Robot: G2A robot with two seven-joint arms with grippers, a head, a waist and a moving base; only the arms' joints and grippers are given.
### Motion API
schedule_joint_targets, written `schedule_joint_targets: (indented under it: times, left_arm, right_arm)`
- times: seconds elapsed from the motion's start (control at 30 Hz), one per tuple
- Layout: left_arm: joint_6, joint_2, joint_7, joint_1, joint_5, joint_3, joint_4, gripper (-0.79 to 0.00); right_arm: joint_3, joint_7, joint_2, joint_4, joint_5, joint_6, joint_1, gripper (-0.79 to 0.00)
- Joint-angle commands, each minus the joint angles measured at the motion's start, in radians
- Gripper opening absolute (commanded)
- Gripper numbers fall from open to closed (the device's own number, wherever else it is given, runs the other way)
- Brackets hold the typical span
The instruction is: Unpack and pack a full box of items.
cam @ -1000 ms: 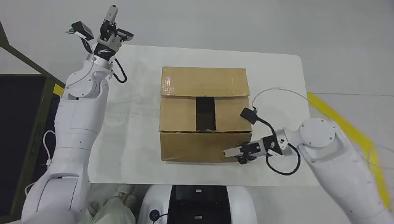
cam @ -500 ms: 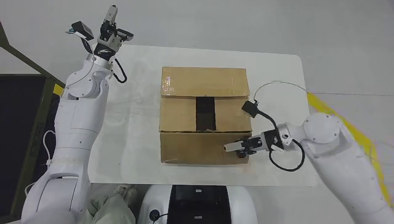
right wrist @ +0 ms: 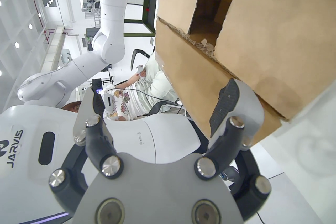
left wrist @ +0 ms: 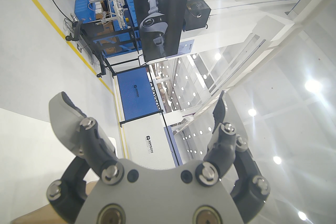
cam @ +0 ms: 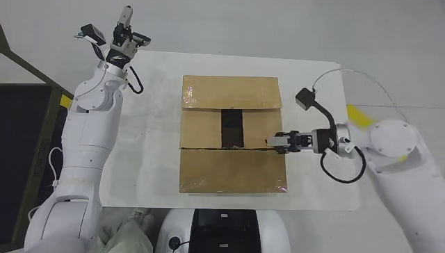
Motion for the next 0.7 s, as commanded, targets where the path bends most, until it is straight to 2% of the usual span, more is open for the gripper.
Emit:
schedule_joint_targets:
  times: [0.0, 0.33, 0.67]
  left_arm:
    - [0.000, 0.000, 0.000, 0.000, 0.000, 0.000, 0.000, 0.000]
    - [0.000, 0.000, 0.000, 0.000, 0.000, 0.000, 0.000, 0.000]
    - [0.000, 0.000, 0.000, 0.000, 0.000, 0.000, 0.000, 0.000]
  right_arm:
    - [0.034, -0.023, 0.004, 0.007, 0.004, -0.004, -0.014, 0.000]
    - [0.164, -0.081, 0.021, 0.060, 0.025, -0.012, -0.059, 0.000]
    - [0.073, -0.096, 0.002, 0.261, 0.163, -0.040, 0.019, 0.000]
